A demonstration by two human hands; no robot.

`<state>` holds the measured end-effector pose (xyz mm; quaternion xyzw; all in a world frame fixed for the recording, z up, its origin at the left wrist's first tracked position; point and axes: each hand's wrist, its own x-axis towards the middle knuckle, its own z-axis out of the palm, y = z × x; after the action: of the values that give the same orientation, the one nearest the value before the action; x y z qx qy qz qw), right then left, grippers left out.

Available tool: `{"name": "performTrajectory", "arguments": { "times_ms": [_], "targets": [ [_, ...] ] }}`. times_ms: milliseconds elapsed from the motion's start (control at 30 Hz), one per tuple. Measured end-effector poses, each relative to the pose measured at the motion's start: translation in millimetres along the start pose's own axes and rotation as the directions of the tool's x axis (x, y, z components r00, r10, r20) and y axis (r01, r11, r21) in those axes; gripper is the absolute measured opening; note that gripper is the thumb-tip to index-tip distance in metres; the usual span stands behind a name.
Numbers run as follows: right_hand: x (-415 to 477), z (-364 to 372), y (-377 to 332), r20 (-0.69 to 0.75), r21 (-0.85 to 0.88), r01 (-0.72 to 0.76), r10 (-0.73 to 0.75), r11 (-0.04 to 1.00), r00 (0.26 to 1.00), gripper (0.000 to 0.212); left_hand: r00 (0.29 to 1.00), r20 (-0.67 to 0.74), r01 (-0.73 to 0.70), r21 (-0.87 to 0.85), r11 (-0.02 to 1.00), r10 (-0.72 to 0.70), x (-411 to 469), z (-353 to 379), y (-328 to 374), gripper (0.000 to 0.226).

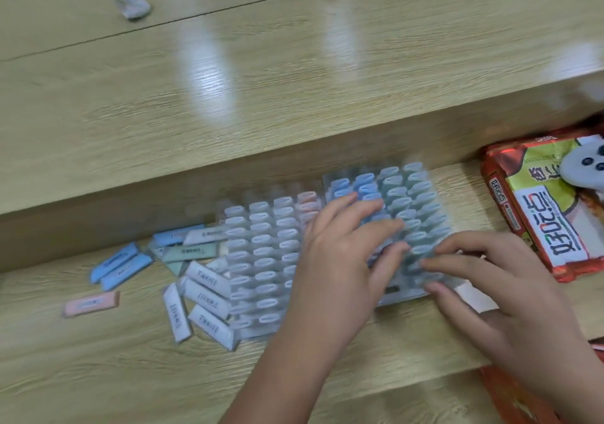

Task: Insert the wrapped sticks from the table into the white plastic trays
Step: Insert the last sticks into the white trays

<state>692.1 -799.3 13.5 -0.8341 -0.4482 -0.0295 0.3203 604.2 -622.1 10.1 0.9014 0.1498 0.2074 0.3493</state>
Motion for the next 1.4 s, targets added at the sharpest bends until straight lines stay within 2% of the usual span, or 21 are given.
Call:
{"name": "performTrajectory", "arguments": {
  "times_ms": [67, 200, 367, 467, 567, 667, 800, 867, 967, 1100, 1233, 1333, 1400],
  "targets": [
    [5.5, 5.9, -15.8, -0.034, 0.023, -0.001, 0.002, 1.000, 0.999, 0.026, 0.997, -0.080, 0.017, -0.059, 0.998, -0.022, -3.4, -22.3, -5.2, 0.023],
    [23.0, 34.2, -64.5, -0.005, 0.110, 0.065, -0.065, 0.992, 0.998, 0.023, 0.976, -0.197, 0.097, 0.016, 0.995, -0.092, -32.1, -83.0, -34.6, 0.022],
    [48.4, 93.5, -135.3, 0.151, 0.159, 0.184, -0.208, 0.970, 0.966, 0.018, 0.877, -0.316, 0.389, 0.026, 0.921, -0.361, -100.6, -138.1, -95.5, 0.017],
    [68.7, 126.0, -171.6, 0.193, 0.064, 0.229, -0.237, 0.971, 0.952, 0.019, 0.819, -0.326, 0.526, 0.095, 0.845, -0.472, -125.3, -154.5, -127.1, 0.021],
    [92.1, 155.1, -196.9, 0.244, -0.061, 0.264, -0.242, 0.963, 0.939, 0.015, 0.817, -0.312, 0.549, 0.164, 0.820, -0.485, -126.2, -165.7, -147.4, 0.027],
    [112.3, 178.3, -207.2, 0.369, -0.239, 0.243, -0.144, 0.940, 0.918, 0.012, 0.829, -0.287, 0.553, 0.297, 0.778, -0.480, -116.9, -174.8, -162.7, 0.035],
    [125.6, 197.6, -212.1, 0.442, -0.440, 0.241, -0.025, 0.865, 0.897, 0.010, 0.779, -0.311, 0.625, 0.449, 0.639, -0.544, -121.8, -191.5, -185.5, 0.040],
    [129.5, 205.4, -214.7, 0.470, -0.475, 0.251, 0.002, 0.843, 0.883, 0.009, 0.756, -0.316, 0.651, 0.449, 0.612, -0.573, -131.5, -199.7, -197.5, 0.038],
    [133.2, 215.7, -217.4, 0.504, -0.456, 0.288, -0.022, 0.842, 0.863, 0.008, 0.781, -0.283, 0.619, 0.464, 0.634, -0.556, -142.9, -205.9, -209.4, 0.031],
    [134.7, 223.8, -224.9, 0.526, -0.374, 0.236, -0.004, 0.897, 0.850, 0.016, 0.791, -0.302, 0.612, 0.372, 0.698, -0.532, -148.3, -213.5, -216.6, 0.014],
    [134.5, 227.3, -227.7, 0.554, -0.226, 0.169, -0.016, 0.959, 0.833, 0.017, 0.748, -0.328, 0.642, 0.142, 0.753, -0.576, -146.9, -219.8, -214.8, 0.019],
    [133.9, 212.7, -229.2, 0.527, -0.097, 0.153, -0.080, 0.984, 0.846, 0.024, 0.724, -0.348, 0.625, -0.033, 0.780, -0.595, -142.4, -222.6, -203.2, 0.014],
    [133.9, 192.5, -228.2, 0.457, 0.019, 0.144, -0.137, 0.989, 0.879, 0.027, 0.732, -0.369, 0.590, -0.075, 0.804, -0.573, -138.3, -222.2, -192.0, 0.007]
  ]
}}
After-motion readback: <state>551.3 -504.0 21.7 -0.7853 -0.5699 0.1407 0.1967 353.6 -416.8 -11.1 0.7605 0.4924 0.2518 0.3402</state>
